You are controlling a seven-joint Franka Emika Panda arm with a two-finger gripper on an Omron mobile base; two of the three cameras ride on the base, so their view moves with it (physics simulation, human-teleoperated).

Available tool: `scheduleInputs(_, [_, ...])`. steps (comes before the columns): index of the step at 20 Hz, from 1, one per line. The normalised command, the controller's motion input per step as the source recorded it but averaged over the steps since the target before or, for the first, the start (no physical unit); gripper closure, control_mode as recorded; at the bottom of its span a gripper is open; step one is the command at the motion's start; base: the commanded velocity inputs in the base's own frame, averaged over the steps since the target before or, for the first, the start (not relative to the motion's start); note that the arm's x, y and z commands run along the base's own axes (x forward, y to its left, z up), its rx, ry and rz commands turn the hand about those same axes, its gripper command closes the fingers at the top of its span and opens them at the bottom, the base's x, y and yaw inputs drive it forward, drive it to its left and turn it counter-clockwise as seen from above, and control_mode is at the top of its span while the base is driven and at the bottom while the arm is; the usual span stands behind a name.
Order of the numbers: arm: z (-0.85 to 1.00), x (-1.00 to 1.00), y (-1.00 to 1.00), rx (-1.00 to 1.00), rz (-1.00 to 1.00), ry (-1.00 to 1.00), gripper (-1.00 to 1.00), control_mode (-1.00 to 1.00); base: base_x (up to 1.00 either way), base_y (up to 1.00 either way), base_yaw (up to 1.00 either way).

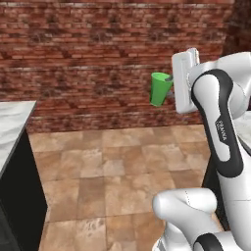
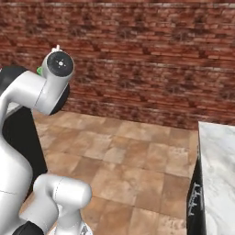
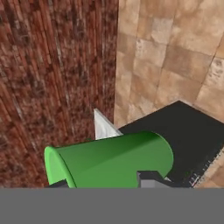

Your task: There is a tray on the dining counter. Grab the cup, mug, and pitcher and place them on the tray. The pitcher may be placed next to the tray if it cannot fit the tray.

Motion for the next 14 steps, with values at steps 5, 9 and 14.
scheduleInputs(5, [0.00,0.00,0.00,0.00,0.00,0.00,1.00,1.00,1.00,-0.53,0.10])
scheduleInputs(9, [0.00,0.00,0.00,0.00,0.00,0.00,1.00,1.00,1.00,-0.50,0.11])
scheduleInputs(14, [0.00,0.00,0.00,0.00,0.00,0.00,1.00,1.00,1.00,-0.48,0.12])
